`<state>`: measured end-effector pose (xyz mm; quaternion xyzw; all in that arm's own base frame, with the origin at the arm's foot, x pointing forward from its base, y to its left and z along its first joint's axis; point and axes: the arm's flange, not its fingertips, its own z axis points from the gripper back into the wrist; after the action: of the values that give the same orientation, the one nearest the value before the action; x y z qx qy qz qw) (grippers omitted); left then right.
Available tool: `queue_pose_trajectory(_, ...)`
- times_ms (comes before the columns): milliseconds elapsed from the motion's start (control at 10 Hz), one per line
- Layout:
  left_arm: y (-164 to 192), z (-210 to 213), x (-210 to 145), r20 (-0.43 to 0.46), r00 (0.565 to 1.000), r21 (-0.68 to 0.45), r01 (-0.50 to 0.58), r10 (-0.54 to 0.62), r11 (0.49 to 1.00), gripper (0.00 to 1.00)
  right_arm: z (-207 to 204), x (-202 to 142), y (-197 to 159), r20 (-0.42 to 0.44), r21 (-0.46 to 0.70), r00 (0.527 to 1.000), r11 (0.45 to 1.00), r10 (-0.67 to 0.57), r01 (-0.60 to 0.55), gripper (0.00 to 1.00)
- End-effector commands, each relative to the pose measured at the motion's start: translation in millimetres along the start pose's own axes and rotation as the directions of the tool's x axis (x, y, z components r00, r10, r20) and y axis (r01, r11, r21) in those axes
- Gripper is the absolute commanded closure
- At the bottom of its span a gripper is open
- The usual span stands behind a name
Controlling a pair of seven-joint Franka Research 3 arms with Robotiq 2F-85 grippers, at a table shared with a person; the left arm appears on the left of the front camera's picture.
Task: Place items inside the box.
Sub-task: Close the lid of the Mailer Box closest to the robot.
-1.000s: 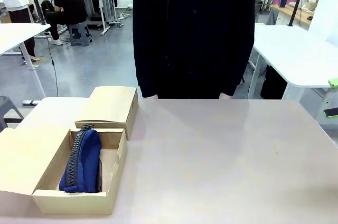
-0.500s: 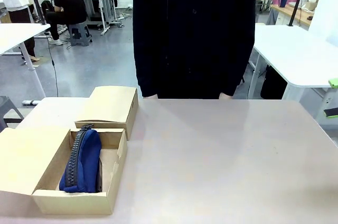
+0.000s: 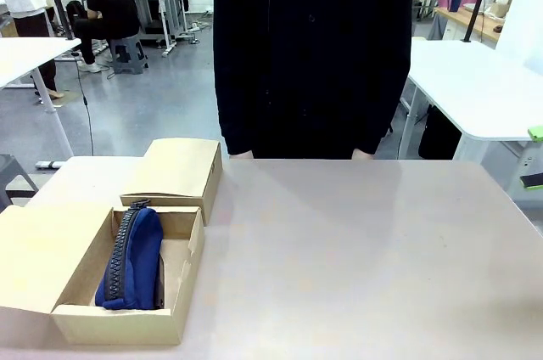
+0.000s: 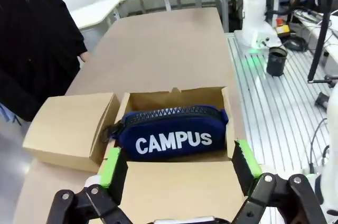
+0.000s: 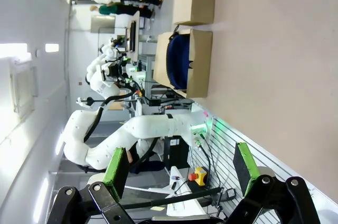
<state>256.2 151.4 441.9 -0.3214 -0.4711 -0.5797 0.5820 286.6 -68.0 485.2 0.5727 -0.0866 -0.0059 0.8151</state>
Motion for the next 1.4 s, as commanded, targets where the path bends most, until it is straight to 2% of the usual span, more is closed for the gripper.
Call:
queue_pose_trajectory(0, 8, 13, -12, -0.274, 0.957, 0.193, 0.154, -0.097, 0.969, 0.0, 2, 1, 2, 0.004, 0.019, 1.0, 1.0, 0.016, -0.016, 0.0)
queue_pose_trajectory(100, 19, 31, -21, -0.37, 0.926, 0.218, 0.166, -0.076, 0.962, 0.0, 2, 1, 2, 0.004, 0.019, 1.0, 1.0, 0.016, -0.016, 0.0)
queue_pose_trajectory(200, 27, 53, -28, -0.424, 0.904, 0.214, 0.153, -0.05, 0.965, 0.0, 2, 1, 2, 0.004, 0.019, 1.0, 1.0, 0.016, -0.016, 0.0)
queue_pose_trajectory(300, 35, 75, -37, -0.544, 0.839, 0.26, 0.182, -0.012, 0.948, 0.0, 2, 1, 2, 0.004, 0.019, 1.0, 1.0, 0.016, -0.016, 0.0)
queue_pose_trajectory(500, 43, 102, -60, -0.553, 0.832, 0.274, 0.13, 0.046, 0.953, 0.0, 2, 1, 2, 0.004, 0.019, 1.0, 1.0, 0.016, -0.016, 0.0)
queue_pose_trajectory(600, 46, 103, -79, -0.601, 0.797, 0.265, 0.126, 0.062, 0.956, 0.0, 2, 1, 2, 0.004, 0.019, 1.0, 1.0, 0.016, -0.016, 0.0)
queue_pose_trajectory(900, 47, 91, -136, -0.716, 0.698, 0.154, 0.152, 0.004, 0.976, 0.0, 2, 1, 2, 0.004, 0.019, 1.0, 1.0, 0.016, -0.016, 0.0)
queue_pose_trajectory(1100, 47, 82, -162, -0.766, 0.642, 0.107, 0.102, 0.017, 0.989, 0.0, 2, 1, 2, 0.004, 0.019, 1.0, 1.0, 0.016, -0.016, 0.0)
queue_pose_trajectory(1300, 41, 64, -178, -0.714, 0.7, 0.073, 0.055, 0.014, 0.996, 0.0, 2, 1, 2, 0.004, 0.019, 1.0, 1.0, 0.016, -0.016, 0.0)
